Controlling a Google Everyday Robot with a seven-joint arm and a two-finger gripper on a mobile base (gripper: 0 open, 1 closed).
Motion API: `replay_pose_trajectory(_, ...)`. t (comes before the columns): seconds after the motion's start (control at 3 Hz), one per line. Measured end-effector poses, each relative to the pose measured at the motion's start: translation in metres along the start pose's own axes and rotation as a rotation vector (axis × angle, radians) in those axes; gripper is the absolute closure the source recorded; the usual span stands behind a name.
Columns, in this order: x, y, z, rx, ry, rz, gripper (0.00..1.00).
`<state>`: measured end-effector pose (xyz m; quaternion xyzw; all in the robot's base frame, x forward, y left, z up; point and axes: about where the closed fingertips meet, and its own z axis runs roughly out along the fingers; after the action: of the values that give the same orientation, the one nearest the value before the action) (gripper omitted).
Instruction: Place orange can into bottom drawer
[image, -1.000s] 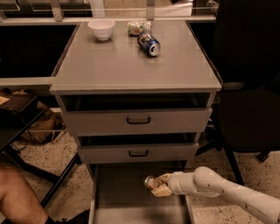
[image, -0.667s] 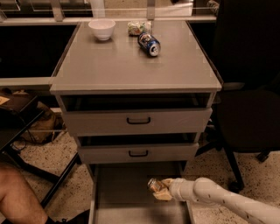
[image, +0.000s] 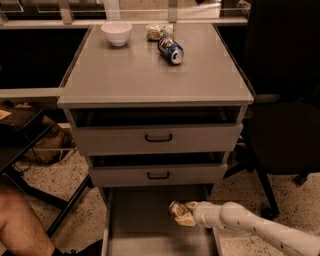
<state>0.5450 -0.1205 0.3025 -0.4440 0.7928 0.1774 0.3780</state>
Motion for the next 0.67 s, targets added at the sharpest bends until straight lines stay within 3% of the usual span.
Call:
replay_pose_trajectory(0.33, 0.029, 0.010, 0.028, -0.035, 0.022, 0.028, 1.00)
replay_pose_trajectory(0.67, 0.065, 0.031, 0.061, -0.111, 0.052, 0.072, 1.00)
